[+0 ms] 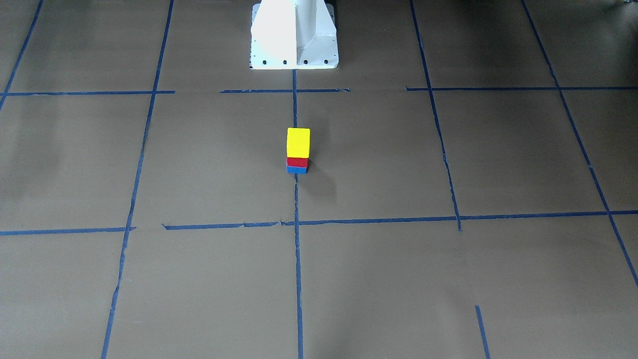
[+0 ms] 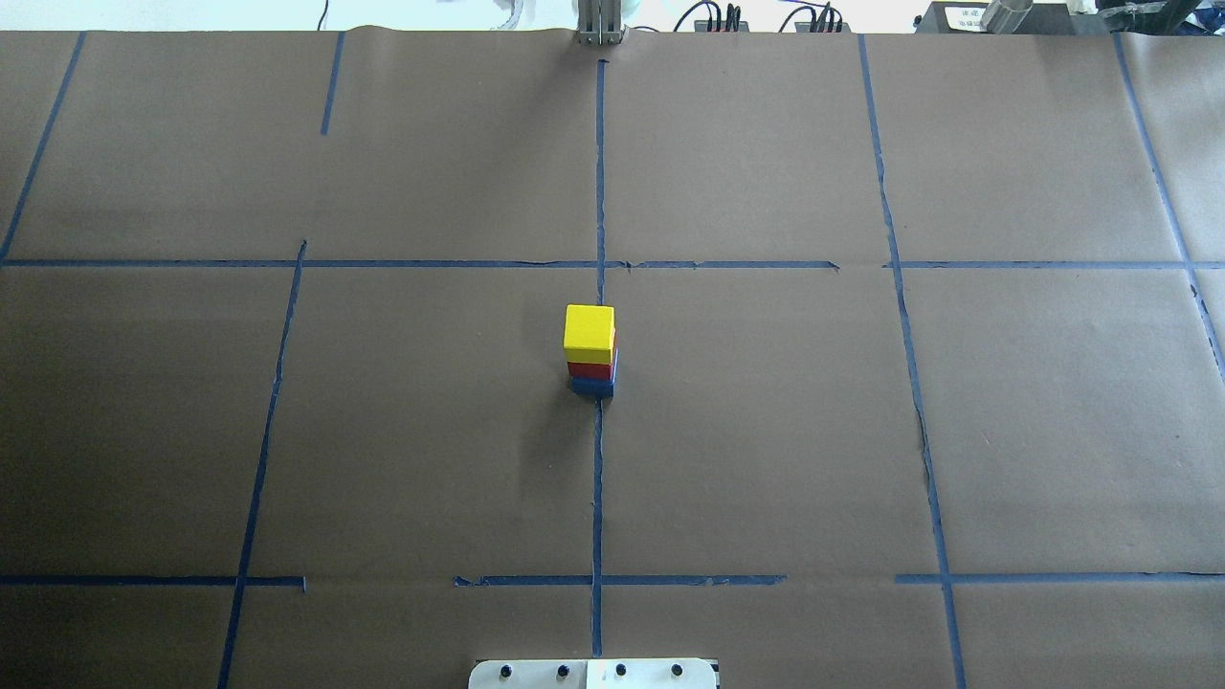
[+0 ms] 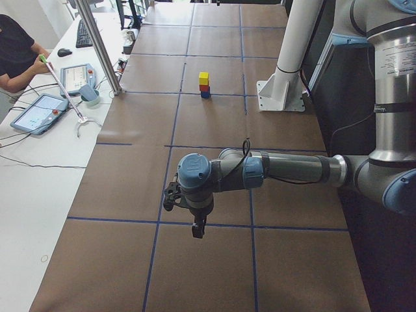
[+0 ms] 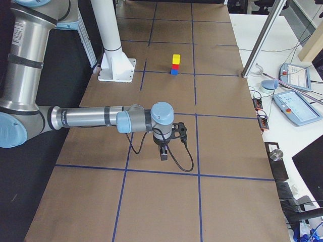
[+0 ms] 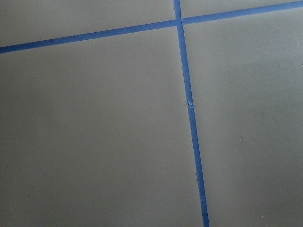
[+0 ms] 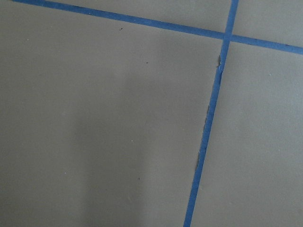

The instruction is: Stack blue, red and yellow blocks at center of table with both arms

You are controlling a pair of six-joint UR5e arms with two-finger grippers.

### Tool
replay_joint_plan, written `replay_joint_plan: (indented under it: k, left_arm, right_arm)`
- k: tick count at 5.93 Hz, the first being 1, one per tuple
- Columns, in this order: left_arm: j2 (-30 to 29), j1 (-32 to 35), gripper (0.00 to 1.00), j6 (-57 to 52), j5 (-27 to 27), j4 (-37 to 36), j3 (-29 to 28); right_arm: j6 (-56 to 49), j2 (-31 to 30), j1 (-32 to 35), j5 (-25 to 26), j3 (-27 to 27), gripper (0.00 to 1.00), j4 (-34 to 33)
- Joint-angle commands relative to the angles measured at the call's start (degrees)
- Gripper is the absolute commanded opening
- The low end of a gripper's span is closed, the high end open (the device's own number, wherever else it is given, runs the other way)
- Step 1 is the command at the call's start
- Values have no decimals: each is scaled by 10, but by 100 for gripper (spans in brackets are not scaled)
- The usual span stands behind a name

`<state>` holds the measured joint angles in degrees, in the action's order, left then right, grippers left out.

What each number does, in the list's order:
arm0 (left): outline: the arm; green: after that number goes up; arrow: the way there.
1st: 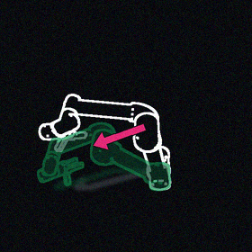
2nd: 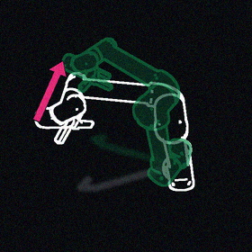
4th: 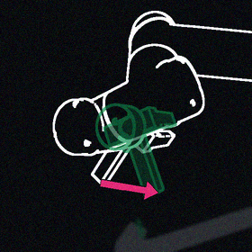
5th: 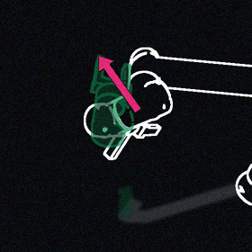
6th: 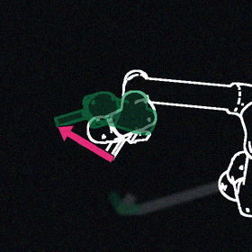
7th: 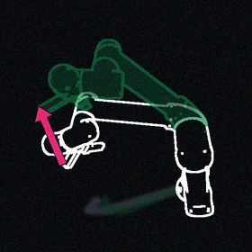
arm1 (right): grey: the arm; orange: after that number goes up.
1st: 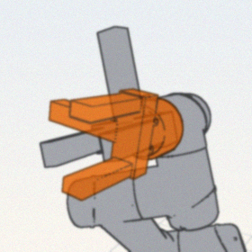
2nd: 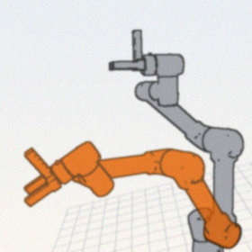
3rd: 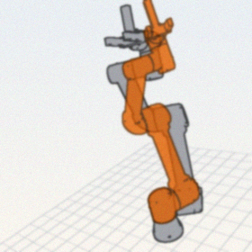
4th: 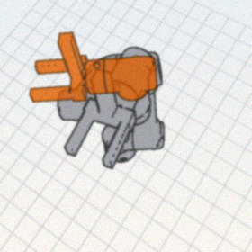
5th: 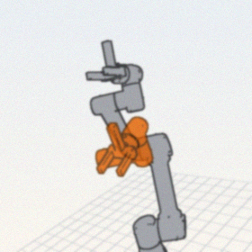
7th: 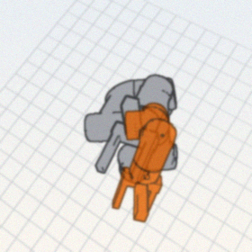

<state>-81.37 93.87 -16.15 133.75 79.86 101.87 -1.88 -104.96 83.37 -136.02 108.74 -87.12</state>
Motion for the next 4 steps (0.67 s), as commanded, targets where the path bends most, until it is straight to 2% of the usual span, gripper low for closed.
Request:
replay_joint_plan:
  k: [1,4]
  left_arm:
    - [-1,0,100,1,-1,-1,2]
    - [-2,0,100,0,-1,0,2]
  right_arm:
    - [-12,14,9,13,-4,100,-3]
    - [-28,16,9,3,-22,100,-7]
